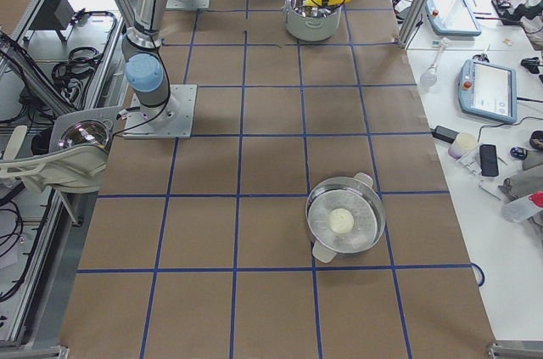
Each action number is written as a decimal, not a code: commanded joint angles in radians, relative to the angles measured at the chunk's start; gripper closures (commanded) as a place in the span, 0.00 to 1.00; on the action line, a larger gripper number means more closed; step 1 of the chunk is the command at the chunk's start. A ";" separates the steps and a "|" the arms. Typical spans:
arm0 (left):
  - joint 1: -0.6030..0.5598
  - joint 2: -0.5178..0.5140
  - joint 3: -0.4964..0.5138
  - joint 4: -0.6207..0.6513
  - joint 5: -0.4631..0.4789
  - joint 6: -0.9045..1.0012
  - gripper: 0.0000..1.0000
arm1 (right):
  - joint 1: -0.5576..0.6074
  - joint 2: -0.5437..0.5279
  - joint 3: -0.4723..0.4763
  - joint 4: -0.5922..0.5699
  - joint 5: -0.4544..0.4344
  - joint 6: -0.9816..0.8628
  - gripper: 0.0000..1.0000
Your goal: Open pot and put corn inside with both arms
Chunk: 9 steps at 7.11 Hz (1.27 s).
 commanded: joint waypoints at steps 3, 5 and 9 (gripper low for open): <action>0.088 0.003 -0.213 0.232 -0.007 0.085 1.00 | 0.086 0.057 0.009 -0.006 0.008 0.045 0.00; 0.088 -0.007 -0.259 0.311 -0.009 0.085 1.00 | 0.084 0.054 -0.005 -0.022 0.010 0.054 0.00; 0.088 -0.020 -0.262 0.305 -0.044 0.088 0.23 | -0.111 -0.042 -0.024 0.103 0.010 -0.060 0.00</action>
